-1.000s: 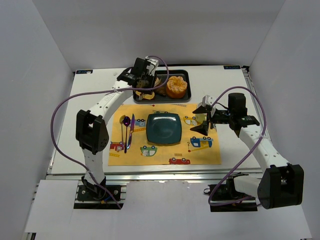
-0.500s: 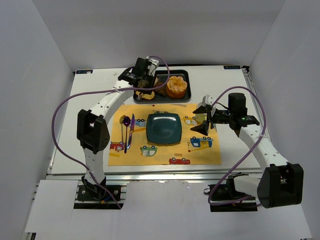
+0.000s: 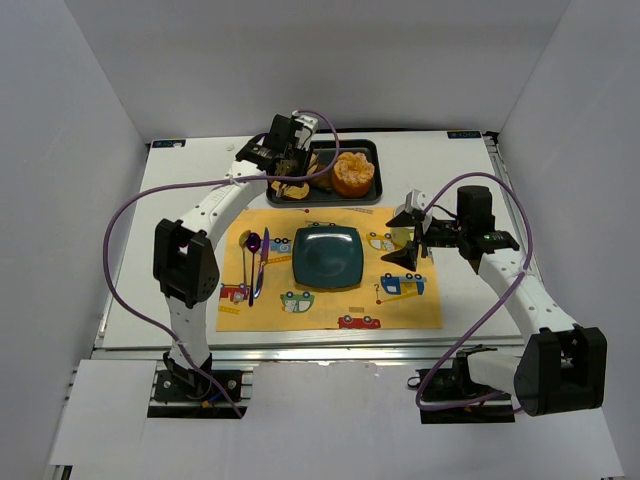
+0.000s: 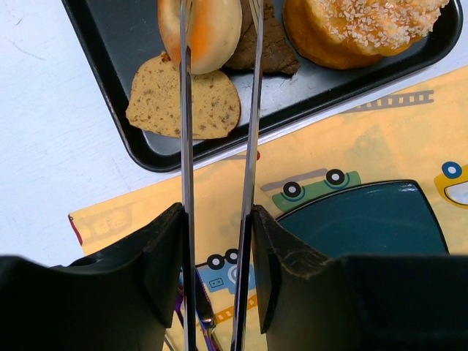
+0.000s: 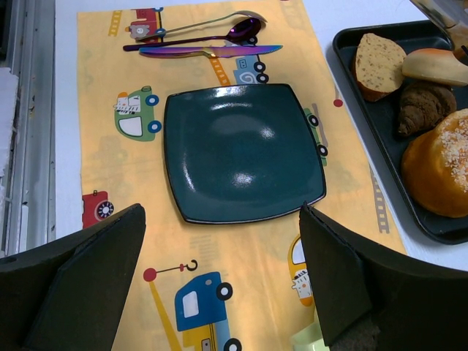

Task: Place the bread

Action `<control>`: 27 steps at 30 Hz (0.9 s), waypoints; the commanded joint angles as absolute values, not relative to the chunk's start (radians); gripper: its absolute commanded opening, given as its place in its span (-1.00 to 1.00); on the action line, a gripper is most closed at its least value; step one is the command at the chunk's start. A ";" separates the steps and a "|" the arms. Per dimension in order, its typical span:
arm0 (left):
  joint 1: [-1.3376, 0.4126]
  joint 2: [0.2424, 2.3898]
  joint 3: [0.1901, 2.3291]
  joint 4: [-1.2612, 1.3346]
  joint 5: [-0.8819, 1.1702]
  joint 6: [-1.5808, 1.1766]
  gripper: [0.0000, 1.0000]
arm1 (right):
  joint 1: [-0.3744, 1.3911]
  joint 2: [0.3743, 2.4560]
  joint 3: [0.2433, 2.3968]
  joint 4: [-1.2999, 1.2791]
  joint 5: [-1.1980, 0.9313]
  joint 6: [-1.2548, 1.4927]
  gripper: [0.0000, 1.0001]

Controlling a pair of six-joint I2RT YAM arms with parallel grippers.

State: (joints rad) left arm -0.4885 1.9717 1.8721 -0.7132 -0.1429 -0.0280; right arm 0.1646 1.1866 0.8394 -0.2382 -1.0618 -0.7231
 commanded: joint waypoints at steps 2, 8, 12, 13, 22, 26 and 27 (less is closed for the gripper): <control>-0.494 1.920 1.871 -0.698 -0.163 -0.009 0.00 | 0.161 1.196 0.845 -0.245 -1.092 -0.738 0.79; -0.494 1.957 1.894 -0.712 -0.190 -0.003 0.00 | 0.161 1.195 0.845 -0.253 -1.091 -0.739 0.79; -0.492 1.971 1.899 -0.713 -0.184 -0.003 0.00 | 0.161 1.193 0.844 -0.253 -1.089 -0.739 0.79; -0.494 1.973 1.899 -0.715 -0.178 -0.003 0.01 | 0.161 1.193 0.844 -0.253 -1.089 -0.739 0.79; -0.494 1.973 1.881 -0.727 -0.147 -0.003 0.02 | 0.160 1.193 0.836 -0.252 -1.089 -0.741 0.79; -0.494 1.979 1.875 -0.733 -0.163 -0.003 0.03 | 0.160 1.192 0.836 -0.250 -1.092 -0.741 0.79; -0.492 1.982 1.876 -0.735 -0.167 -0.003 0.02 | 0.160 1.192 0.838 -0.252 -1.092 -0.741 0.79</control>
State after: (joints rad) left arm -0.4885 1.9755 1.8721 -0.7345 -0.1574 -0.0105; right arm 0.1638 1.1912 0.8391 -0.2409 -1.0660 -0.7300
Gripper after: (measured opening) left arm 0.514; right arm 0.895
